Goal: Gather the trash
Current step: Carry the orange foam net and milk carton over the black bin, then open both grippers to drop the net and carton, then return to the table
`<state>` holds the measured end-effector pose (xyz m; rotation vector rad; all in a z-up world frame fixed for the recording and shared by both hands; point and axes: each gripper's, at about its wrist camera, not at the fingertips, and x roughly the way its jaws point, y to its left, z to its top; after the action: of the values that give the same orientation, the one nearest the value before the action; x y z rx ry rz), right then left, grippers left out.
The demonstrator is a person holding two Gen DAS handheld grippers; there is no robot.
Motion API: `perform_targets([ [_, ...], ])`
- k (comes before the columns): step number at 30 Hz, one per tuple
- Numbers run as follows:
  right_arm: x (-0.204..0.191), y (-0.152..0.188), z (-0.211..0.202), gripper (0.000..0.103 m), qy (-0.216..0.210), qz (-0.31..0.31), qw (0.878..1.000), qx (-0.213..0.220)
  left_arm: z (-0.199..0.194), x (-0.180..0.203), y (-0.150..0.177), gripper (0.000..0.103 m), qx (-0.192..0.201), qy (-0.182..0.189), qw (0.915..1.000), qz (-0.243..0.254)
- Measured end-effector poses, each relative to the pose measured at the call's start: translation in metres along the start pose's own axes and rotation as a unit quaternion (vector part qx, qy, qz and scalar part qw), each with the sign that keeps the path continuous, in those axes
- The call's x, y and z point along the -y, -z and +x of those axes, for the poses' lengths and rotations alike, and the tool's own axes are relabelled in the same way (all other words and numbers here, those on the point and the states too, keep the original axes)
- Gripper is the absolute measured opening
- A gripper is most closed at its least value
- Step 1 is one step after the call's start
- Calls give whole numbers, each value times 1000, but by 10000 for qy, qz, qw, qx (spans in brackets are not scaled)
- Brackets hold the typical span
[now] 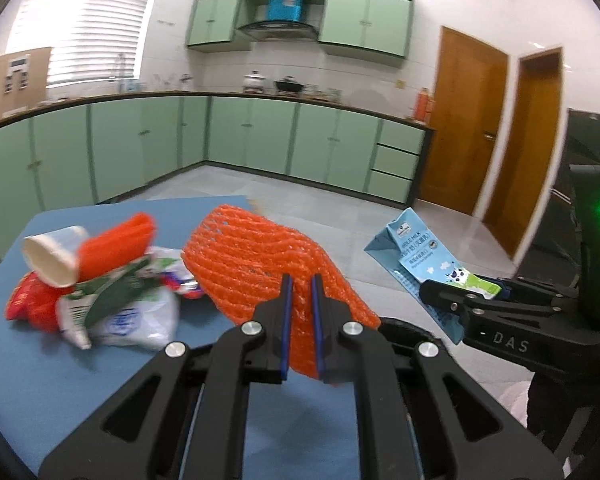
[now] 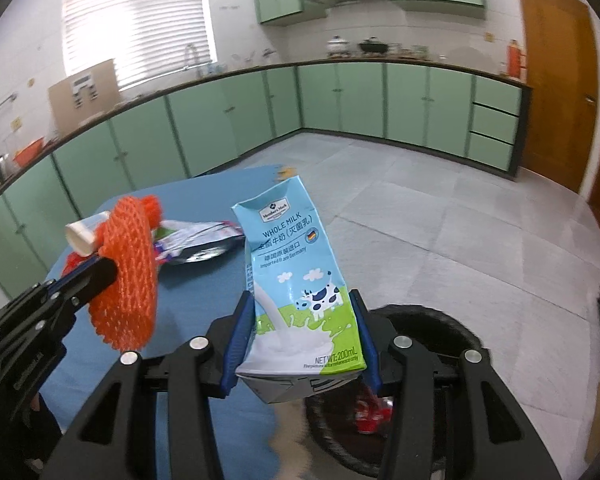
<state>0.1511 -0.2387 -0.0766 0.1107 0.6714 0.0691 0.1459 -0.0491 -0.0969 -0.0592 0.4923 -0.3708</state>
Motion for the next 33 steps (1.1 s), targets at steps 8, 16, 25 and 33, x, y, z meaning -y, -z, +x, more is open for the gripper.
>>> perform_targets([
  [8, 56, 8, -15, 47, 513, 389, 9979, 93, 32, 47, -2, 8, -118, 586, 9979, 236],
  [16, 101, 22, -11, 47, 866, 680, 9939, -35, 70, 86, 9, 8, -413, 933, 9937, 457],
  [25, 149, 41, 15, 47, 1053, 959, 9890, -400, 117, 118, 25, 10, -866, 1233, 9861, 703],
  [33, 165, 52, 23, 60, 1201, 982, 9863, -555, 130, 115, 27, 39, -1002, 1266, 9847, 657],
])
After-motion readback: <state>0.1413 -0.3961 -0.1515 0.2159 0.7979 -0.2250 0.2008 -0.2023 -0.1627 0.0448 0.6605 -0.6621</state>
